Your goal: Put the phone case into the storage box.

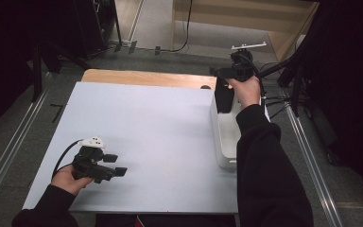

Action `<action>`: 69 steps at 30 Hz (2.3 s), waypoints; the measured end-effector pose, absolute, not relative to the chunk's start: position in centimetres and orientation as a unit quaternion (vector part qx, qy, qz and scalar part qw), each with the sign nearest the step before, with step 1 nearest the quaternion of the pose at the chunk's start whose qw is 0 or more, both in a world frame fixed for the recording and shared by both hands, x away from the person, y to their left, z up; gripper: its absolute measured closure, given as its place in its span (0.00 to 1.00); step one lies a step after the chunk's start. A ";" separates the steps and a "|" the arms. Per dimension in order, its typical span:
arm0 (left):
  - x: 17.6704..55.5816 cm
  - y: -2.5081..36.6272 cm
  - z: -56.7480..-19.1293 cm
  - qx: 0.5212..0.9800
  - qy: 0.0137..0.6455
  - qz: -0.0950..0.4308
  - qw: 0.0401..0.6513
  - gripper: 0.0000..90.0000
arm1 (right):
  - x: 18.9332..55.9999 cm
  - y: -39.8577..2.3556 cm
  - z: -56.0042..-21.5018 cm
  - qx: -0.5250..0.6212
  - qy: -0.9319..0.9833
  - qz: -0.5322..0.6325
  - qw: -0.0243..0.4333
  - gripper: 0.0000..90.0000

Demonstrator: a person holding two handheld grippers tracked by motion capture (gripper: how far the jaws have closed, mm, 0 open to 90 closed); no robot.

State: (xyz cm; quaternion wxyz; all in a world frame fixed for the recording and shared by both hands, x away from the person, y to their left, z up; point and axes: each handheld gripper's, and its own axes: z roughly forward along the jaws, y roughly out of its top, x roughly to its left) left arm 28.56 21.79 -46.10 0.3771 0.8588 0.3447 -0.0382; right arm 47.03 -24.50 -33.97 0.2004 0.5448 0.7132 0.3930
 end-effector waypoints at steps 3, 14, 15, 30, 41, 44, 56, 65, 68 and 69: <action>28.7 21.8 -46.2 0.860 0.345 -0.039 0.375 0.30 | 46.6 -24.2 -33.9 0.537 0.721 0.393 0.193 0.13; 28.7 22.1 -46.1 0.856 0.351 -0.037 0.378 0.30 | 44.6 -23.0 -35.0 0.515 0.739 0.408 0.153 0.16; 28.7 22.1 -46.1 0.856 0.353 -0.036 0.376 0.30 | 44.5 -23.0 -35.0 0.510 0.742 0.408 0.152 0.16; 28.4 22.3 -46.1 0.857 0.351 -0.032 0.377 0.30 | 41.5 -21.3 -35.2 0.484 0.758 0.418 0.132 0.21; 28.2 22.2 -45.9 0.862 0.344 -0.032 0.372 0.30 | 39.5 -20.5 -35.6 0.468 0.767 0.416 0.137 0.21; 28.2 22.1 -46.0 0.860 0.344 -0.032 0.376 0.30 | 39.1 -20.4 -35.9 0.466 0.770 0.415 0.134 0.21; 28.2 22.1 -46.0 0.861 0.344 -0.032 0.374 0.30 | 37.4 -19.6 -36.7 0.463 0.778 0.407 0.124 0.21; 28.2 22.1 -46.0 0.861 0.344 -0.032 0.374 0.30 | 36.4 -19.0 -37.3 0.451 0.786 0.406 0.118 0.21; 28.2 22.1 -46.0 0.861 0.344 -0.032 0.374 0.30 | 36.2 -18.9 -37.5 0.447 0.788 0.408 0.113 0.21; 28.2 22.1 -46.0 0.861 0.344 -0.033 0.374 0.30 | 36.1 -18.8 -37.6 0.448 0.788 0.409 0.111 0.21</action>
